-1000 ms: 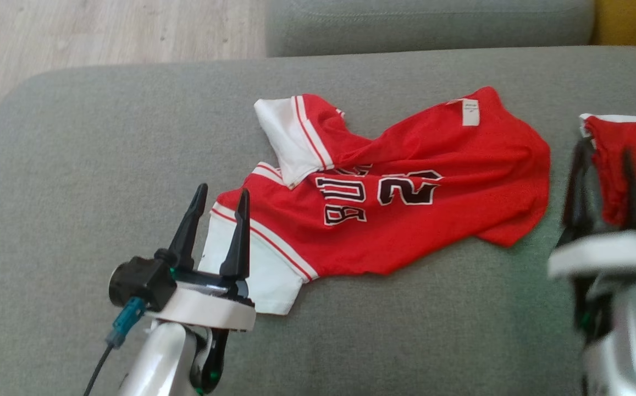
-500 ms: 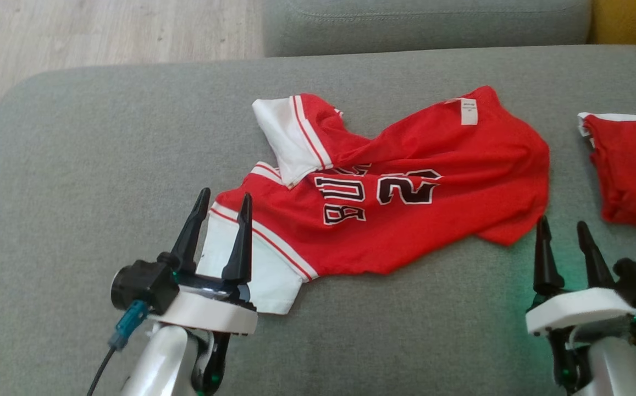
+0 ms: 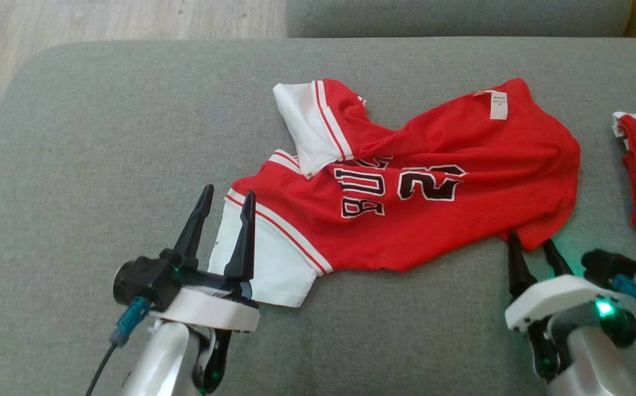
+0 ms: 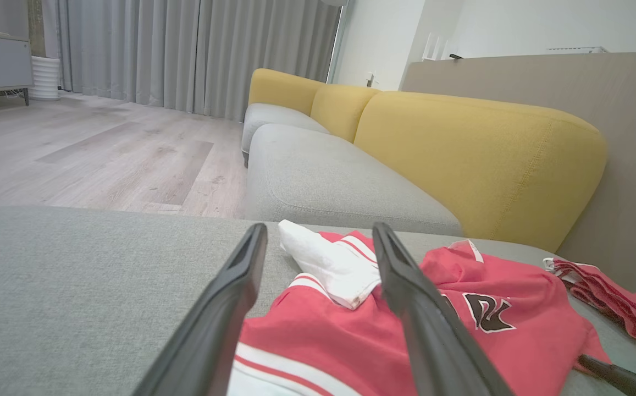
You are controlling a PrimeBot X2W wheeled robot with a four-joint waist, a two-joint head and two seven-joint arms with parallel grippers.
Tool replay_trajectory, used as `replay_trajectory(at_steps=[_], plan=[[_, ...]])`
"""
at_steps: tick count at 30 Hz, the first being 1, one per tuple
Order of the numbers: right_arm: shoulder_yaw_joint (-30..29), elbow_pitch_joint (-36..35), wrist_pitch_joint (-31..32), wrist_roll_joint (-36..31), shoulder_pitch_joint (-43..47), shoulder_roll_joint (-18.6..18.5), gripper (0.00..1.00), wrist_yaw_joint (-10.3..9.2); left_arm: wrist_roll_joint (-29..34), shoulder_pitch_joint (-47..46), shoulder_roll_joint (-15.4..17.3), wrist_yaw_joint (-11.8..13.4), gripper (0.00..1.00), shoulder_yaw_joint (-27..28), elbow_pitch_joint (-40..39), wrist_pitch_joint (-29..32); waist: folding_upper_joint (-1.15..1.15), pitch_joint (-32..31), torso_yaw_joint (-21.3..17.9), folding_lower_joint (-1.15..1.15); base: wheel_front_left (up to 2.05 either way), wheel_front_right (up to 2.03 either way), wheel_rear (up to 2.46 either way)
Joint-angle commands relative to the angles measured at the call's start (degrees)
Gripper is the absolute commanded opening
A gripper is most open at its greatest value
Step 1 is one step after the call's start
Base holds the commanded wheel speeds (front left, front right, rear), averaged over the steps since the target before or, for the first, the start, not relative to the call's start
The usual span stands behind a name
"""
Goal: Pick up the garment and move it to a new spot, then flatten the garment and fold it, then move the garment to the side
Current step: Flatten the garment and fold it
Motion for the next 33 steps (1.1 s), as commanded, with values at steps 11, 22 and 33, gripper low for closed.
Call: replay_trajectory(at_steps=[11,22,33], plan=[[2.31,2.32,-1.38,-3.3,-3.53,-0.15,0.0,-0.04,0.92,-1.85,0.39,-0.09,1.0,3.01,-1.34,-0.29,0.0,-1.23,-1.87,0.0,0.0,0.0,0.0],[-10.36,-14.66,10.32,-15.02,3.3,-0.15,0.0,-0.04,0.01,-0.73,0.39,0.56,1.0,3.34,-2.36,-0.29,0.0,-3.77,-5.0,0.0,0.0,0.0,0.0],[-16.44,-31.71,19.85,-18.31,8.12,-0.15,1.0,-0.04,0.01,-1.02,0.39,0.62,1.0,2.85,-2.58,-0.29,0.0,-3.58,-4.52,0.0,0.0,0.0,0.0]])
